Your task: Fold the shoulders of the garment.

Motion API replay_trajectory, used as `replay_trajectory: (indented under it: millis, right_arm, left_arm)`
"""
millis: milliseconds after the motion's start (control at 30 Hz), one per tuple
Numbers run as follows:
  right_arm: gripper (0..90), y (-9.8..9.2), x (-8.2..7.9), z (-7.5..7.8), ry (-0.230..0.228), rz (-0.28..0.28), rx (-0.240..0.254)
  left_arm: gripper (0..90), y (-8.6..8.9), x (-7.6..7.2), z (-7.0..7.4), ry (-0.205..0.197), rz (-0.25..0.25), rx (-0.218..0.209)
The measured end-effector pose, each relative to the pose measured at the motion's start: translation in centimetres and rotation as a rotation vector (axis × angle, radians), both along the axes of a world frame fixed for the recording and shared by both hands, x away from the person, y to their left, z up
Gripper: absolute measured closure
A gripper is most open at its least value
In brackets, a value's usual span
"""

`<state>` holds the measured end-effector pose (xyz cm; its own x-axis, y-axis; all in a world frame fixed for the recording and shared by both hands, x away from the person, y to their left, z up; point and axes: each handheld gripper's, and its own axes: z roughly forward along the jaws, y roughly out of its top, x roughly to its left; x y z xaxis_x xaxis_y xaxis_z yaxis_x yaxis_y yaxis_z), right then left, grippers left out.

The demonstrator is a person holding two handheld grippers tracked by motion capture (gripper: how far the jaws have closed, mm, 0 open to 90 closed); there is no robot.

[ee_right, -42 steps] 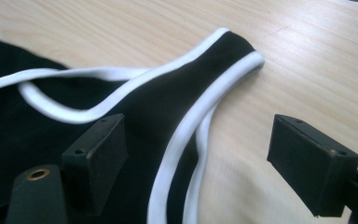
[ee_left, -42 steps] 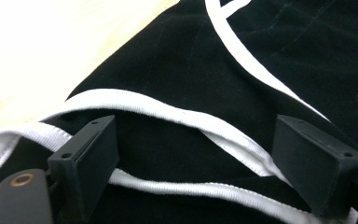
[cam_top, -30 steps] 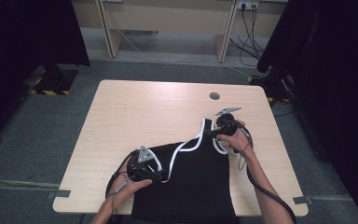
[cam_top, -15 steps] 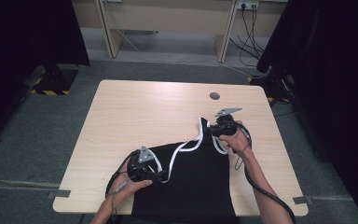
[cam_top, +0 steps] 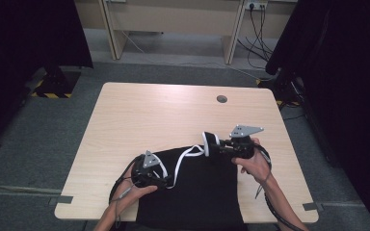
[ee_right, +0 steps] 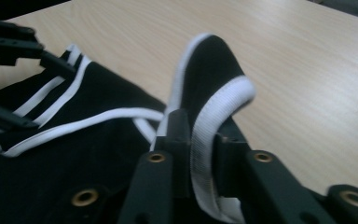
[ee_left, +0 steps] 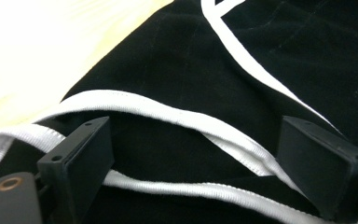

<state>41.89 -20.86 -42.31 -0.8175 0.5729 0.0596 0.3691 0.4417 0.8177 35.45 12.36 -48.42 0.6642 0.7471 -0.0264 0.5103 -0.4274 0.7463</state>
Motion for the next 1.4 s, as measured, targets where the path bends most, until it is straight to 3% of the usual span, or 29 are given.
replay_trajectory:
  millis: [233, 333, 500, 667, 867, 1067, 1133, 1200, 1300, 1400]
  right_arm:
    - [60.6, -1.5, -2.9, -0.3, 0.001, 0.002, -0.021]
    - [58.2, -1.8, -3.2, 0.0, -0.007, -0.008, -0.033]
    - [55.8, -0.6, -3.1, -0.2, -0.008, 0.012, -0.081]
    - [57.0, 0.2, -3.2, -1.7, -0.001, 0.02, -0.172]
    - [58.6, -1.1, -4.3, -4.0, 0.04, 0.005, -0.262]
    - [52.5, -1.5, -4.9, -4.0, 0.033, -0.025, -0.202]
    - [50.5, -1.8, -5.0, -3.6, 0.025, -0.045, -0.164]
    - [47.8, -2.1, -5.1, -3.5, 0.03, -0.077, -0.167]
    - [46.0, -2.5, -5.3, -4.1, 0.048, -0.111, -0.209]
    - [45.9, -2.6, -5.4, -4.5, 0.075, -0.123, -0.173]
  left_arm:
    - [10.2, 0.0, 0.0, 0.0, 0.001, 0.001, -0.001]
    - [10.2, 0.0, 0.0, 0.0, 0.0, 0.001, 0.0]
    - [10.2, 0.0, 0.0, 0.0, 0.0, 0.001, 0.0]
    - [10.2, 0.0, -0.1, 0.0, 0.001, 0.003, 0.0]
    - [9.4, 0.0, -0.1, 0.0, 0.003, 0.001, -0.001]
    - [7.5, 0.1, -0.3, 0.0, 0.005, -0.007, -0.007]
    - [6.2, 0.5, -0.8, 0.1, 0.017, -0.008, -0.035]
    - [5.8, 0.9, -1.4, 0.3, 0.011, -0.002, -0.044]
    - [5.8, 1.5, -2.3, 0.5, -0.003, 0.005, -0.045]
    - [6.8, 1.7, -2.7, 0.5, 0.012, 0.005, -0.04]
